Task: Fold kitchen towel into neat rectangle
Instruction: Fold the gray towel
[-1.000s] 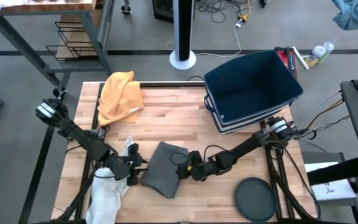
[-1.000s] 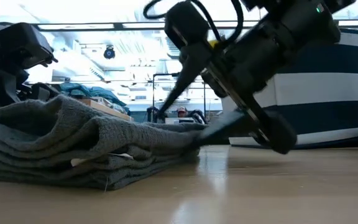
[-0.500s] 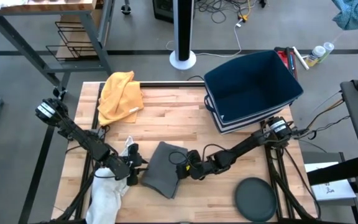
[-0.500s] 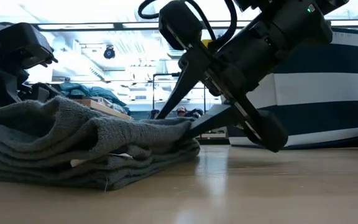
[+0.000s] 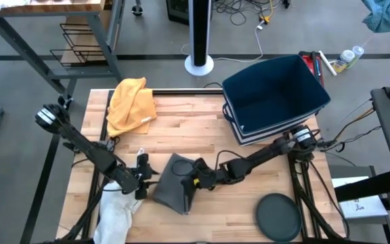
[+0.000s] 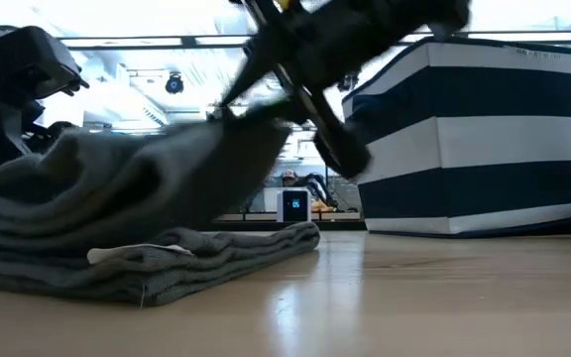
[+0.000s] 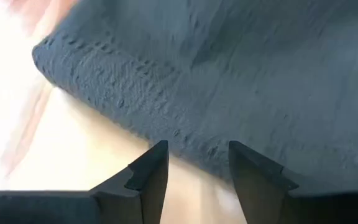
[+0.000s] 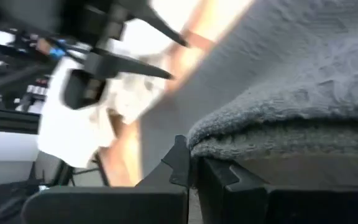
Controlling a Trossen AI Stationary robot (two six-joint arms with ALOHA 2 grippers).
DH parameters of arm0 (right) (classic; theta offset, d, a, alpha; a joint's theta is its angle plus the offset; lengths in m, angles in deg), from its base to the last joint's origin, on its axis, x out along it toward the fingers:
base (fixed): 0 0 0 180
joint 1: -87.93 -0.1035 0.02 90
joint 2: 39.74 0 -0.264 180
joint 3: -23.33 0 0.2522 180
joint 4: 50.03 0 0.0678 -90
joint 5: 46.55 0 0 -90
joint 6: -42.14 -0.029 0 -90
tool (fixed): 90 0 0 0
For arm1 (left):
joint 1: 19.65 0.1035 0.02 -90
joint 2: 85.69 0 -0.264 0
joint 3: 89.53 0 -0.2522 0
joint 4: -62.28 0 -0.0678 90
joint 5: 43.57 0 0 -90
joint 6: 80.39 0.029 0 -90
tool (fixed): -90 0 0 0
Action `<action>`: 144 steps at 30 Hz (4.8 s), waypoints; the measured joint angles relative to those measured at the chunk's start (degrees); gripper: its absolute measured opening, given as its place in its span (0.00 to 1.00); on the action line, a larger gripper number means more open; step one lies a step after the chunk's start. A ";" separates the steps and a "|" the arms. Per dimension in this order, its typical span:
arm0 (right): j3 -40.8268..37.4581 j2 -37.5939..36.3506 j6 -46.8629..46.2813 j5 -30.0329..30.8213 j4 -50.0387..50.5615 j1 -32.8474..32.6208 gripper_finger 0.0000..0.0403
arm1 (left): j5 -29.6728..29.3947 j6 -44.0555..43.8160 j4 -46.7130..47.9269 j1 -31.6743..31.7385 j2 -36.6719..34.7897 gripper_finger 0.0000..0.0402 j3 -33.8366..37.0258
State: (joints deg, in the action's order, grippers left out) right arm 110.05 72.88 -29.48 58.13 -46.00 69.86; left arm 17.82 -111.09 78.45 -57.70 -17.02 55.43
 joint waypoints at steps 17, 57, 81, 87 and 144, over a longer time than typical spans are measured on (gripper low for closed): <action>1.76 -0.02 -7.40 -1.22 15.51 0.46 0.01 | 0.02 -2.88 10.06 0.00 -5.49 0.43 0.31; 2.70 2.68 -28.91 0.36 5.42 -4.93 0.01 | 3.86 -2.73 0.00 -0.02 8.34 0.43 0.31; 2.70 3.08 -20.20 -0.22 22.14 -4.69 0.19 | 2.84 -2.64 0.01 -0.02 8.34 0.43 0.31; 2.74 2.16 -17.14 -2.24 30.06 -4.21 0.36 | 2.36 0.54 0.92 -0.08 6.99 0.42 0.33; 6.60 0.72 40.96 -2.62 30.28 -9.17 0.56 | 5.28 13.71 -30.54 19.01 32.56 0.40 -11.21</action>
State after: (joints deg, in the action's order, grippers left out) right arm 116.65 73.60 11.47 55.51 -15.71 60.68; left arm 23.10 -97.38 47.91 -38.69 15.54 44.22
